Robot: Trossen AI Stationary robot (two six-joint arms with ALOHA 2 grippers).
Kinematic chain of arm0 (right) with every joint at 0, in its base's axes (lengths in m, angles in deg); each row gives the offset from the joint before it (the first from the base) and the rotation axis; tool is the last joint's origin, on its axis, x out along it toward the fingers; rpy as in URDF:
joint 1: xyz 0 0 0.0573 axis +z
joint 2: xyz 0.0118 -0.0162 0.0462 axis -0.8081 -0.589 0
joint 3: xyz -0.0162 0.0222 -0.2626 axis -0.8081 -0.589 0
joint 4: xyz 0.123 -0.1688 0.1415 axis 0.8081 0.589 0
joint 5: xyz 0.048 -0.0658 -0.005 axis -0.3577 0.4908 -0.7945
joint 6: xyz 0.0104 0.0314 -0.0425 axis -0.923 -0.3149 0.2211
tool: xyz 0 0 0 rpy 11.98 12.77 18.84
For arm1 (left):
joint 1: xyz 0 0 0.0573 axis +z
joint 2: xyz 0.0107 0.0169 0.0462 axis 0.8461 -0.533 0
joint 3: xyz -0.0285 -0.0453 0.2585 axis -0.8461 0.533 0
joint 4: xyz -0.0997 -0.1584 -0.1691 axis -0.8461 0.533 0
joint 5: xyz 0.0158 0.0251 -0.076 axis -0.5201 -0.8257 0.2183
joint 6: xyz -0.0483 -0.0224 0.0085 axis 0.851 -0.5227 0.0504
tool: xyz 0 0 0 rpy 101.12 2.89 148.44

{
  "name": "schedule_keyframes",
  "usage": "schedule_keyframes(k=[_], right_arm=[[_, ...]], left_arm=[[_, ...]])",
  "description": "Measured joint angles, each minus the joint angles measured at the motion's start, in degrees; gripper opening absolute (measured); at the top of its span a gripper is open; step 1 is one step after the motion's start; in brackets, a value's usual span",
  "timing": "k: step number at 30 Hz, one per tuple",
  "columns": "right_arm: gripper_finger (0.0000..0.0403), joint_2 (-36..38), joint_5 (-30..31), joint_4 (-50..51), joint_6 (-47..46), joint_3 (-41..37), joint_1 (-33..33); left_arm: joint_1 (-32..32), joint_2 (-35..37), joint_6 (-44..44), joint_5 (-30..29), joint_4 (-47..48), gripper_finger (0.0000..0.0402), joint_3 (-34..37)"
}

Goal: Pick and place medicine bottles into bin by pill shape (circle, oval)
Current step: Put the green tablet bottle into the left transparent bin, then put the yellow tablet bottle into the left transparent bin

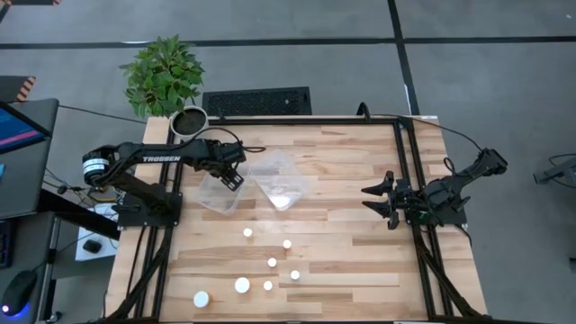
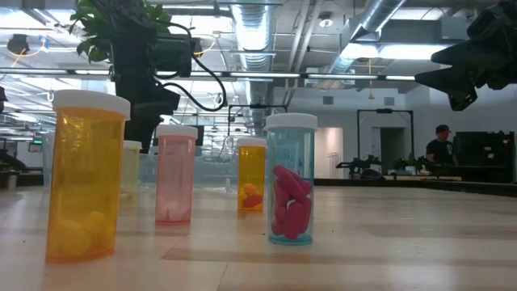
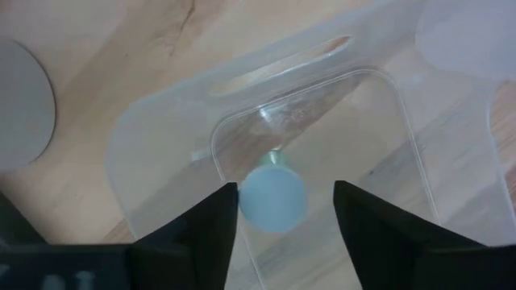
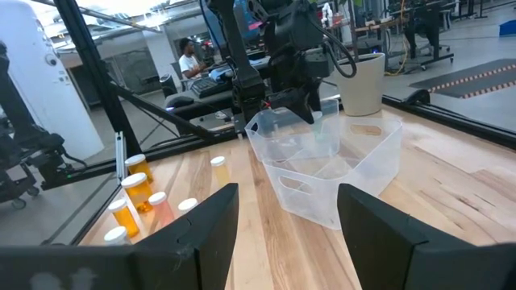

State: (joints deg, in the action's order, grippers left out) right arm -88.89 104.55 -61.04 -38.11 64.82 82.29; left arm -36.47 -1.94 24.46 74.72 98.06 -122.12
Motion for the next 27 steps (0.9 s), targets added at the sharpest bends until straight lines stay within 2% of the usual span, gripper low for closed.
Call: schedule_keyframes(k=[8,22,27], right_arm=[[0.0226,0.0,0.0,0.0,0.0,0.0,0.0],[0.0226,0.0,0.0,0.0,0.0,0.0,0.0],[0.0226,0.0,0.0,0.0,0.0,0.0,0.0]], left_arm=[[0.0,0.0,-0.2,0.0,0.0,0.0242,0.0],[0.0,0.0,-2.7,0.0,0.9,0.0244,-0.2],[0.0,0.0,-2.9,-2.0,4.2,0.0244,-2.2]])
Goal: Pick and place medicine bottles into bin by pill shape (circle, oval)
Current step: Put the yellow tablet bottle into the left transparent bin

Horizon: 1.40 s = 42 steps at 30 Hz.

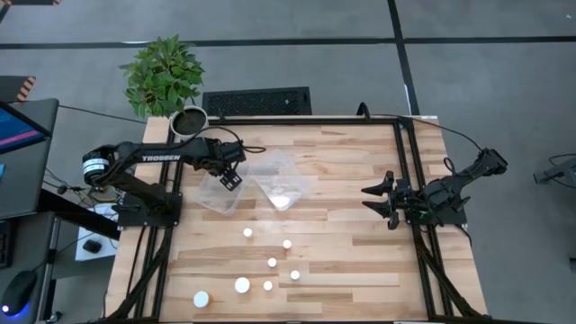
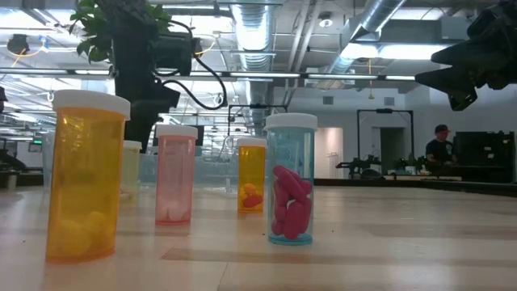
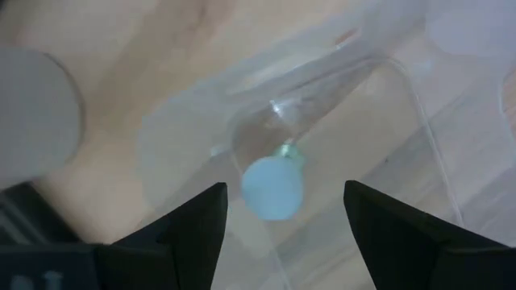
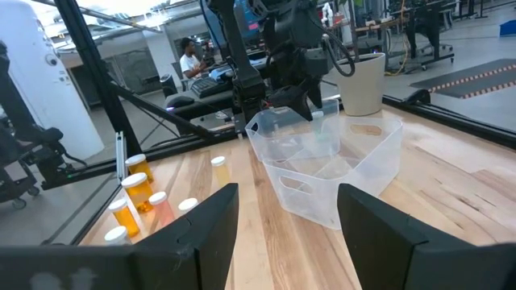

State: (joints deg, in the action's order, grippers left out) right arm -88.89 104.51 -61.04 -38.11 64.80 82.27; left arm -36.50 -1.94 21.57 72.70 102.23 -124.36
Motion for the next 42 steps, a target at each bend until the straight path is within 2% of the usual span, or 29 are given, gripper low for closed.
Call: schedule_keyframes(k=[8,15,22,27,33,37,42], right_arm=[[0.0226,0.0,0.0,0.0,0.0,0.0,0.0],[0.0226,0.0,0.0,0.0,0.0,0.0,0.0],[0.0226,0.0,0.0,0.0,0.0,0.0,0.0],[0.0226,0.0,0.0,0.0,0.0,0.0,0.0],[0.0226,0.0,0.0,0.0,0.0,0.0,0.0],[0.0226,0.0,0.0,0.1,0.0,0.0,0.0],[0.0226,0.0,0.0,0.1,0.0,0.0,0.1]], left_arm=[[0.0,0.0,-0.6,-1.2,5.3,0.0244,-5.3],[-4.3,0.0,-0.4,0.1,15.5,0.0244,-15.1],[-16.0,0.0,0.1,3.9,16.0,0.0244,-24.0],[-27.0,0.1,0.7,4.5,12.4,0.0244,-23.8],[-37.5,-2.0,5.8,4.6,9.0,0.0244,-22.6],[-41.6,-4.7,8.5,2.4,7.2,0.0244,-22.6],[-43.5,-9.4,8.5,2.1,4.6,0.0244,-22.6]])
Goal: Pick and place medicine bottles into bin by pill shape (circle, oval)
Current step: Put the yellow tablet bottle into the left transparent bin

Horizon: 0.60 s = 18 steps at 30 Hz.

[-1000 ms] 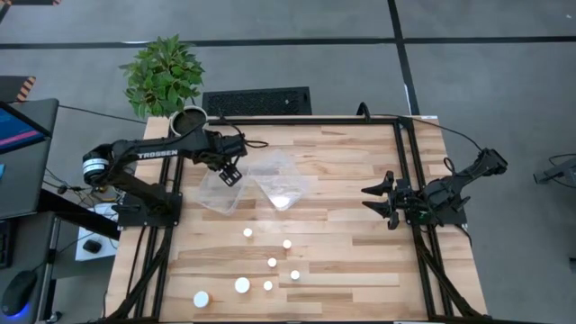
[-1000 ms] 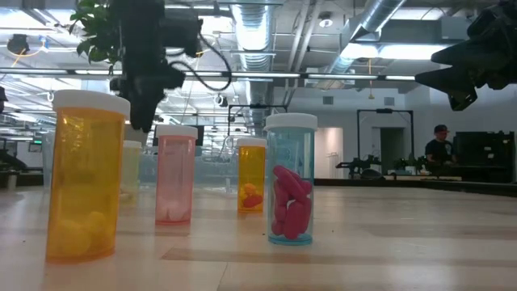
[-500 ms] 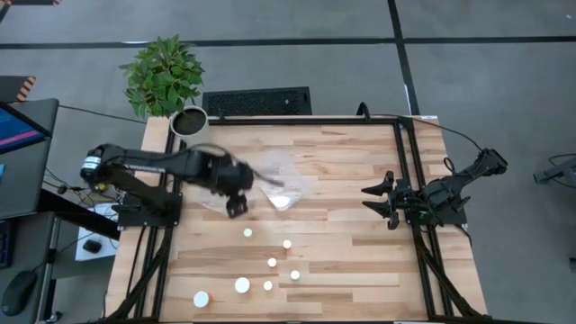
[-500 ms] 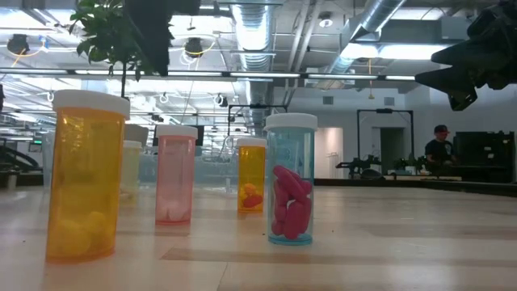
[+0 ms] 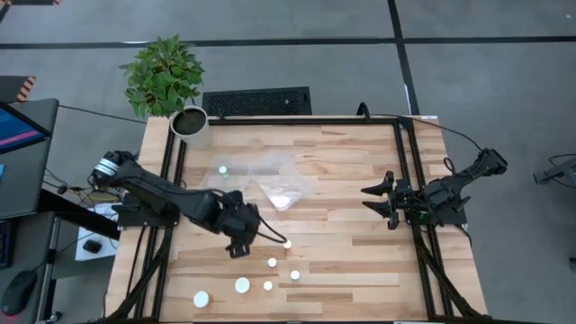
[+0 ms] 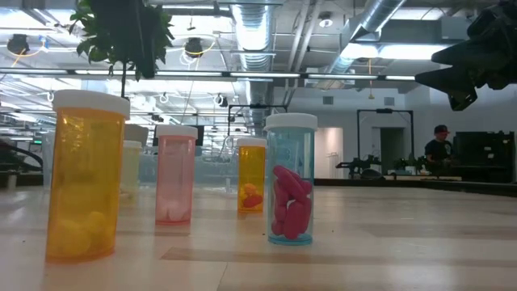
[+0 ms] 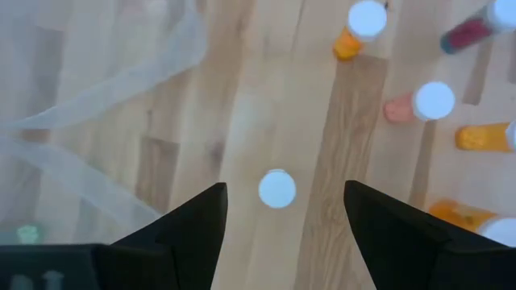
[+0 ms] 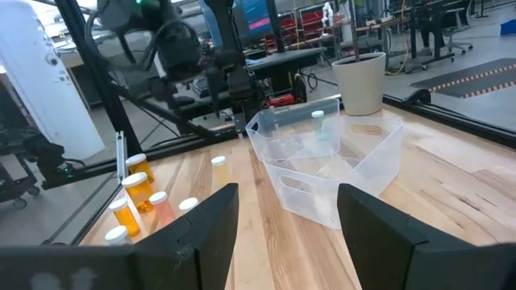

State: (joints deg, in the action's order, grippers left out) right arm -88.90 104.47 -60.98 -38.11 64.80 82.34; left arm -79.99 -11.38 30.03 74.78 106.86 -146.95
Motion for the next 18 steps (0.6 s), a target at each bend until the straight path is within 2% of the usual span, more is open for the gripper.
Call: schedule_keyframes(k=[7,18], right_arm=[[0.0226,0.0,0.0,0.4,0.0,0.0,0.0],[0.0226,0.0,0.0,1.1,0.0,0.0,0.0]], left_arm=[[0.1,-7.4,-4.0,2.6,0.3,0.0244,0.0],[1.9,-7.8,-8.2,3.1,-0.3,0.0251,0.0]])
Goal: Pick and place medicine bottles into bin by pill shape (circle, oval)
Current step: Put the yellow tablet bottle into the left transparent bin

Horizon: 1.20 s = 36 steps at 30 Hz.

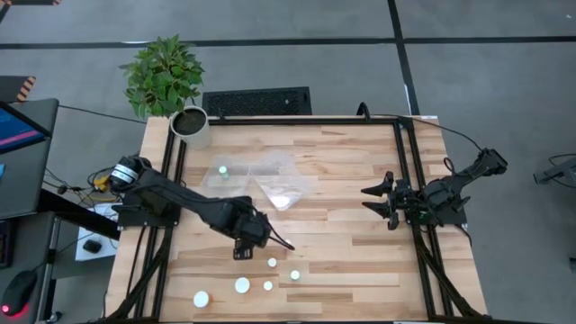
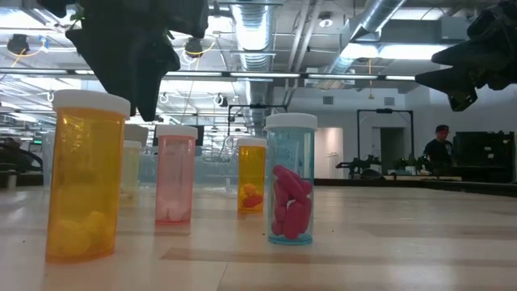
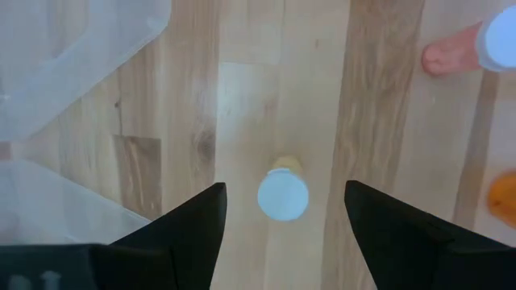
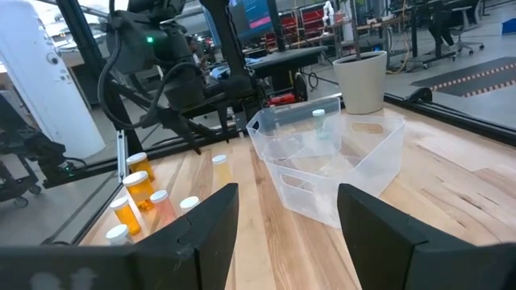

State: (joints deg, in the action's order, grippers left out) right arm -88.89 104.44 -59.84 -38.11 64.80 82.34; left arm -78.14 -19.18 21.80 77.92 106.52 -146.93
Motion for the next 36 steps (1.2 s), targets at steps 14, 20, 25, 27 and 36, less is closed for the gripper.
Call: schedule_keyframes(k=[14,20,25,27,36], right_arm=[[0.0226,0.0,0.0,0.0,0.0,0.0,0.0],[0.0226,0.0,0.0,0.0,-0.3,0.0,0.0],[0.0226,0.0,0.0,0.0,-2.3,0.0,0.0],[0.0226,0.0,0.0,0.0,-2.5,0.0,0.0],[0.0226,0.0,0.0,0.0,-2.5,0.0,0.0]], left_arm=[[2.9,0.0,-3.2,4.5,-3.5,0.0308,3.8],[2.8,0.0,-2.6,5.8,-6.3,0.0309,6.5],[2.8,0.0,-3.2,5.2,-8.2,0.0305,7.9],[2.8,0.0,-3.2,5.5,-8.6,0.0294,8.4],[2.8,0.0,-3.7,5.4,-8.9,0.0227,9.0]])
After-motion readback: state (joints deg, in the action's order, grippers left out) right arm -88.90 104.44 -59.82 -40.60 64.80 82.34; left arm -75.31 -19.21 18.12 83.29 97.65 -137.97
